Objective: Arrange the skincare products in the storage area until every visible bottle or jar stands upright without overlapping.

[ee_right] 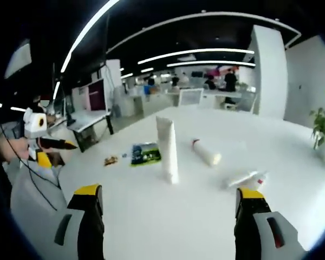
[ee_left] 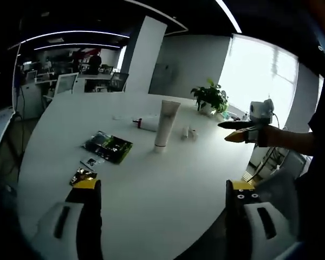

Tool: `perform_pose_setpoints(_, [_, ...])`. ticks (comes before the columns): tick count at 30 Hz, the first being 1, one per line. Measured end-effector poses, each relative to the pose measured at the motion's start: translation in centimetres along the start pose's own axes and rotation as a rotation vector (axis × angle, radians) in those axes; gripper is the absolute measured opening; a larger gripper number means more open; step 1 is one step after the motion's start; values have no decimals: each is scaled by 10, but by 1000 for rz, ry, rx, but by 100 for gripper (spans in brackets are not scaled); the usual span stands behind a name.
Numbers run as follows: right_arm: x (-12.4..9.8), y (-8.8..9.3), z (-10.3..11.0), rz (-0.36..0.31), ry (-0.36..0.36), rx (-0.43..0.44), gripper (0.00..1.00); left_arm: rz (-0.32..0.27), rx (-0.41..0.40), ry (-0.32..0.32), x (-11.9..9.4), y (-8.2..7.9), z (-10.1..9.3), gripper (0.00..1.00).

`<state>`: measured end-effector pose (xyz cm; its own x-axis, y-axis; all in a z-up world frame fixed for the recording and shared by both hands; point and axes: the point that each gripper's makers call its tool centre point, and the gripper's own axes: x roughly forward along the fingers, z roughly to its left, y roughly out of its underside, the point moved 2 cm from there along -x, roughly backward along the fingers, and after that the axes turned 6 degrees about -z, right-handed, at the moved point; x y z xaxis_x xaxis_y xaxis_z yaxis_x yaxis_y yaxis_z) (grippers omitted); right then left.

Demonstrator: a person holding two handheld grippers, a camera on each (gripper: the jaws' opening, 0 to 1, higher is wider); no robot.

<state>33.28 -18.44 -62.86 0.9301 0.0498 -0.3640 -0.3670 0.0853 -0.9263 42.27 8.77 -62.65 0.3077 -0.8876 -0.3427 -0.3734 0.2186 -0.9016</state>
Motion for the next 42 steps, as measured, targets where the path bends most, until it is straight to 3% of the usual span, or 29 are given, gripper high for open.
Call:
perform_pose_setpoints(9, [-30,8,-5,29,65,43,99,-6,-2,-13,-10,3,0,88])
perform_pose_setpoints(15, [-45,-1,-3,20,97,31,99,-12,-11,-12,-13,5,-3,88])
perform_pose_setpoints(20, [-53,-23,1,-12,101,-32,99,-23,-10,-3,-13,3,-6,88])
perform_pose_setpoints(28, [-52,-35,8,-6,94,-57,99,-33,-11,0,-18,2,-6,88])
perform_pose_setpoints(36, [-57,-72,24,-47,45,-128,100,-39,-28,-3,-25,1,-6,87])
perform_pose_setpoints(40, [-53,-102,2,-65,47,-180,100,-70,-39,-13,-24,-12,-2,87])
perform_pose_setpoints(42, [-50,-108,-8,-63,59,-182,100,-74,-33,-13,-22,-16,-1,87])
